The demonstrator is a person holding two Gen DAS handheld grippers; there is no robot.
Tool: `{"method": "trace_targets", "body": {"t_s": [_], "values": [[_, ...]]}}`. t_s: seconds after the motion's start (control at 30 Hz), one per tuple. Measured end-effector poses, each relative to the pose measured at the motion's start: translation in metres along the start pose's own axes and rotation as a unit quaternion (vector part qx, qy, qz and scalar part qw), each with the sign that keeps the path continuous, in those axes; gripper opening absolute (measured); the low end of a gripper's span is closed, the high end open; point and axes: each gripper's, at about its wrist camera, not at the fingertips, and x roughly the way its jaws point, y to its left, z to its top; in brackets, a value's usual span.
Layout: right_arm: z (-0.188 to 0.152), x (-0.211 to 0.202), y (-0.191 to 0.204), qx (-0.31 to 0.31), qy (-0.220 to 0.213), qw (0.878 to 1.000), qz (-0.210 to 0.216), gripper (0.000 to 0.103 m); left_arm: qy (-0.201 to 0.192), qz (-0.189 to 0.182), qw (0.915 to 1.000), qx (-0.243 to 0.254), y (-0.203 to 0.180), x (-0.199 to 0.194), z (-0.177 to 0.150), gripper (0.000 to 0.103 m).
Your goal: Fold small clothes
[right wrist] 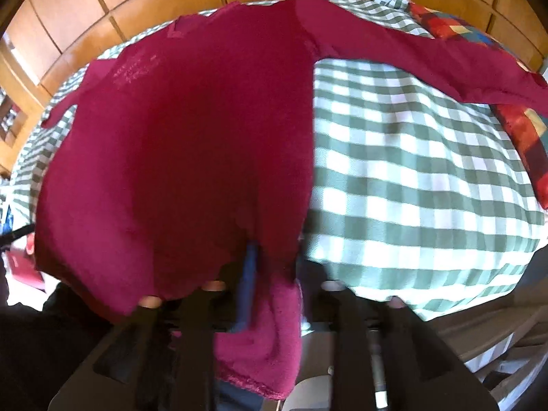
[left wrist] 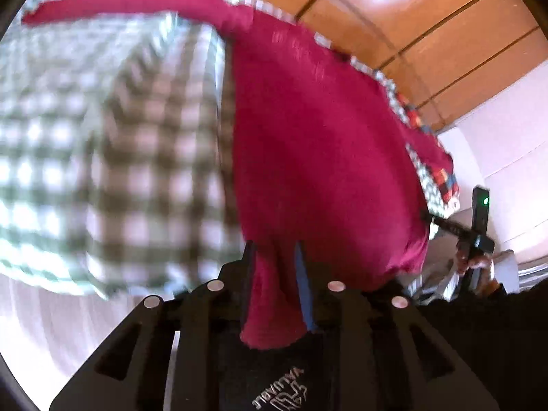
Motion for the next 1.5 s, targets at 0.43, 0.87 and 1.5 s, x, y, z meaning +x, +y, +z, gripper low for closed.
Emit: {"method": "trace_targets", "body": {"t_s": [0.43, 0.87, 1.5], "values": [[0.056, -0.063, -0.206, 0.338, -0.182, 0.92, -0.08, 0.058, -0.052, 0.111, 0.9912, 0.05, -0.054, 0.052, 0.083, 0.064], [0.141, -0.034, -0.29, 0.409, -0.176, 0.891, -0.091, 0.008, -0.023, 0.116, 0.9907, 0.067, -0.1, 0.106, 0.102, 0.064], [0.3, -0.026, 0.085, 0.022, -0.214, 0.957, 0.196, 0.008, -0.07, 0.041, 0.9967, -0.004, -0.074, 0.086, 0.141, 0.059]]}}
